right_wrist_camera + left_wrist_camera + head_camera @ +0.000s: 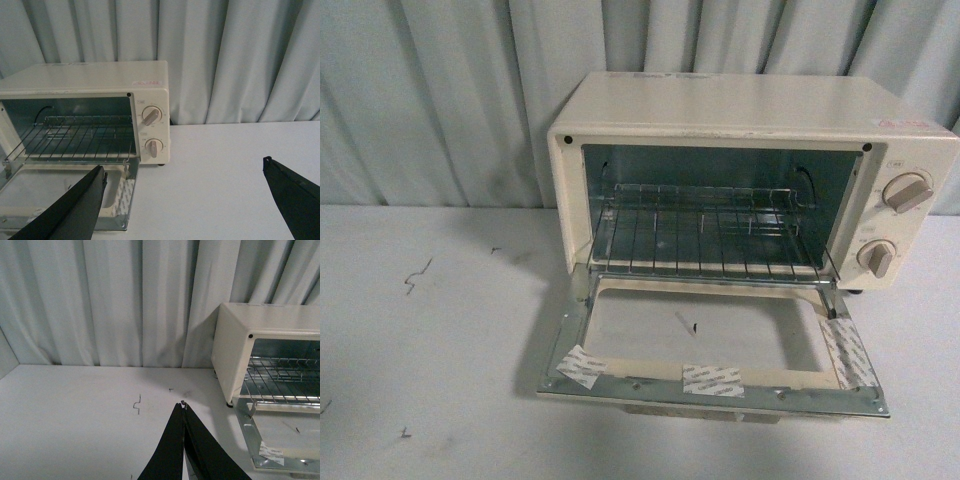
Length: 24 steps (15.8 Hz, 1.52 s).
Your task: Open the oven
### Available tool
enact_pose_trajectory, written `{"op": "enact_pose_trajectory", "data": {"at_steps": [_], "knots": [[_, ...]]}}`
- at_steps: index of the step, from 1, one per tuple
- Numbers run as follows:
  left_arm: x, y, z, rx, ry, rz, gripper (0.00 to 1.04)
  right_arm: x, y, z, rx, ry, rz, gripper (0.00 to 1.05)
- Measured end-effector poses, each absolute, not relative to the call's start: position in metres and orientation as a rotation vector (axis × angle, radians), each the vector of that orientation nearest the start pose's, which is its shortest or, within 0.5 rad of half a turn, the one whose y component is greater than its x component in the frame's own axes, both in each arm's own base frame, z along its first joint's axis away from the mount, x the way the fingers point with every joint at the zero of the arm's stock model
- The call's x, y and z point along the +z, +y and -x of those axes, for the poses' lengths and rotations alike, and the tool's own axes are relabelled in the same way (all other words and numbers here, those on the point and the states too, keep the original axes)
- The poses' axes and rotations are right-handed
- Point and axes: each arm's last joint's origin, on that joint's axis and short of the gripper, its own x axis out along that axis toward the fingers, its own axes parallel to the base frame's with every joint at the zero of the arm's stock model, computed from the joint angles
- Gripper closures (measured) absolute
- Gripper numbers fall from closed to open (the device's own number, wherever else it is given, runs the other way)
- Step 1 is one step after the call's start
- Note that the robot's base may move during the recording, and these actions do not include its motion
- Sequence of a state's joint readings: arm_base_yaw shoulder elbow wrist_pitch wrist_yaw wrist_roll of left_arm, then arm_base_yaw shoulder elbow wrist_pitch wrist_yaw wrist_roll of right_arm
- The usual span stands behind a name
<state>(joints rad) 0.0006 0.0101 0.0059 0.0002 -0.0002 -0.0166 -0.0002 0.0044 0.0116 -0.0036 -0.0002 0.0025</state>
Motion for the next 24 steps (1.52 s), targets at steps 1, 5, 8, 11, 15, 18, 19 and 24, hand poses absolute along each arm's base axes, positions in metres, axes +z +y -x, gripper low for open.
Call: {"op": "enact_pose_trajectory", "data": {"at_steps": [1, 5, 8, 11, 15, 18, 19, 24], "knots": [[0.1643, 0.0001, -0.098, 0.001, 0.008, 0.017, 1.03, 0.1667, 0.0, -0.0973, 0.0, -0.003, -0.002, 0.06], [0.1644, 0.0001, -0.098, 0.001, 0.008, 0.017, 0.96, 0.1668, 0.0, -0.0973, 0.0, -0.004, -0.002, 0.06], [0.1644, 0.0001, -0.098, 0.001, 0.008, 0.017, 0.59, 0.1668, 0.0, -0.0973, 0.0, -0.004, -0.002, 0.06], [0.1644, 0.0001, -0.098, 0.001, 0.008, 0.017, 0.22, 0.1668, 0.0, -0.0973, 0.0, -0.004, -0.002, 0.06], [0.1644, 0.0001, -0.098, 0.001, 0.008, 0.016, 0.07, 0.1668, 0.0, -0.0973, 0.0, -0.004, -0.002, 0.06], [0.1644, 0.0001, -0.098, 0.001, 0.008, 0.016, 0.07, 0.1668, 0.0, -0.0973, 0.0, -0.004, -0.002, 0.06], [0.1644, 0.0001, -0.098, 0.001, 0.008, 0.016, 0.07, 0.1668, 0.0, -0.0973, 0.0, -0.004, -0.002, 0.06], [0.1644, 0.0001, -0.098, 0.001, 0.008, 0.016, 0.07, 0.1668, 0.0, -0.0973, 0.0, -0.004, -0.002, 0.06]]}}
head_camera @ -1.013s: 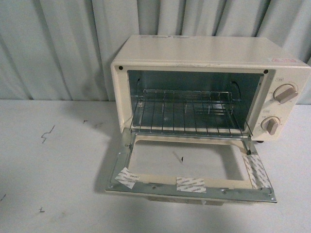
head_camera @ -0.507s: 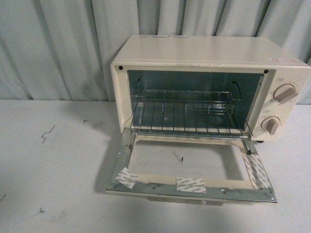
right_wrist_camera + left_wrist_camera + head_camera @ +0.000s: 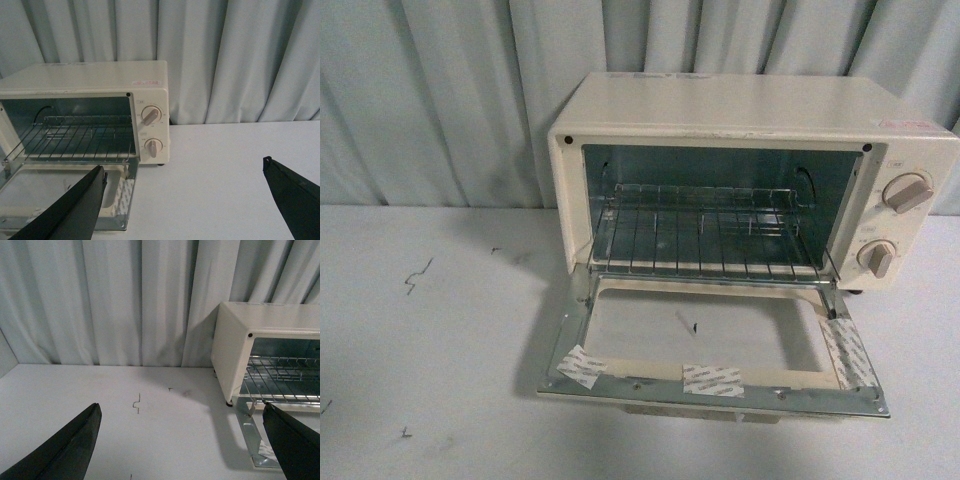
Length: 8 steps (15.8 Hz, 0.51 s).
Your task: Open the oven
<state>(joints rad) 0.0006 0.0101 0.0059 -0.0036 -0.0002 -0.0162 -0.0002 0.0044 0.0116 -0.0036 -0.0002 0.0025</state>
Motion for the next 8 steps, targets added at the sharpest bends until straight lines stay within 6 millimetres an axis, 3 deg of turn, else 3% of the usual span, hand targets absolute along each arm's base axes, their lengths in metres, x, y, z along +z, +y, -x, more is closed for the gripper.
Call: {"op": "enact_pose_trajectory", "data": {"at_steps": [8], "knots": [[0.1644, 0.0001, -0.098, 0.001, 0.008, 0.016, 0.07, 0.1668, 0.0, -0.0973, 0.0, -0.004, -0.002, 0.06]]}}
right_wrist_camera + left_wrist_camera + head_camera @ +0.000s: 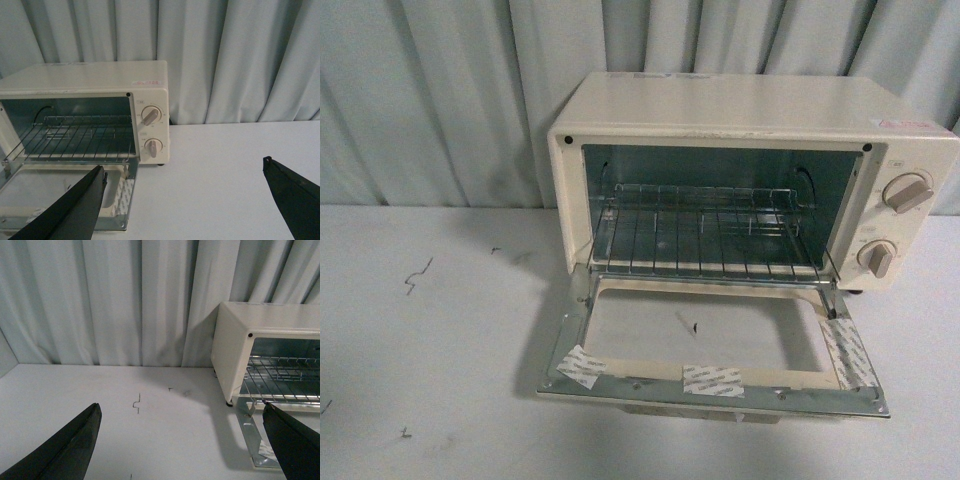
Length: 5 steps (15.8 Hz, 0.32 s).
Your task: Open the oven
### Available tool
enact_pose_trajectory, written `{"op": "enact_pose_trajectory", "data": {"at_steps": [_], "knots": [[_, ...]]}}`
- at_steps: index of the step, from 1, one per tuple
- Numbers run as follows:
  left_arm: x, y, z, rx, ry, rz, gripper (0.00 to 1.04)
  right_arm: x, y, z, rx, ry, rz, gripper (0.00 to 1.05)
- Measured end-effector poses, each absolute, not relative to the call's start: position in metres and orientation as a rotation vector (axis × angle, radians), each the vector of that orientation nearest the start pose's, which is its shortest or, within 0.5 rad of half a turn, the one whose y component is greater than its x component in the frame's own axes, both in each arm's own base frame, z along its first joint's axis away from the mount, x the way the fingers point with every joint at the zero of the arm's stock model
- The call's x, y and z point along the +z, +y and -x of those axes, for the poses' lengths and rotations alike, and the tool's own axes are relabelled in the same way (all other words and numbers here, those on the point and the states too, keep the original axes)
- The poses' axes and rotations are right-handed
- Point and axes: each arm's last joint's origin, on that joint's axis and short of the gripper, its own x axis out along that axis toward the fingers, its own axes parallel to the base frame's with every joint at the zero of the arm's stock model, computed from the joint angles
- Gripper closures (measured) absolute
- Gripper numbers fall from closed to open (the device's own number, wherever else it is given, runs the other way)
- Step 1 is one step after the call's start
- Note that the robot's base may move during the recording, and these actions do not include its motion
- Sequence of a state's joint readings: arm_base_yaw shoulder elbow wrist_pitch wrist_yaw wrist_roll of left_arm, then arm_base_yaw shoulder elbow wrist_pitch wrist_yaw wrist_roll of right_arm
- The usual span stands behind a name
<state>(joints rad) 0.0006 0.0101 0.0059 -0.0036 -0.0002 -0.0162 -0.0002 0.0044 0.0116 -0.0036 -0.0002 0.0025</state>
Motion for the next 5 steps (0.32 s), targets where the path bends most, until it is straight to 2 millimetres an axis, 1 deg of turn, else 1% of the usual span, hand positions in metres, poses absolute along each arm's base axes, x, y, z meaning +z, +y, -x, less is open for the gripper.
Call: {"op": "enact_pose_trajectory", "data": {"at_steps": [5], "knots": [[0.1644, 0.0001, -0.098, 0.001, 0.008, 0.016, 0.07, 0.1668, 0.0, -0.0973, 0.0, -0.004, -0.002, 0.06]]}}
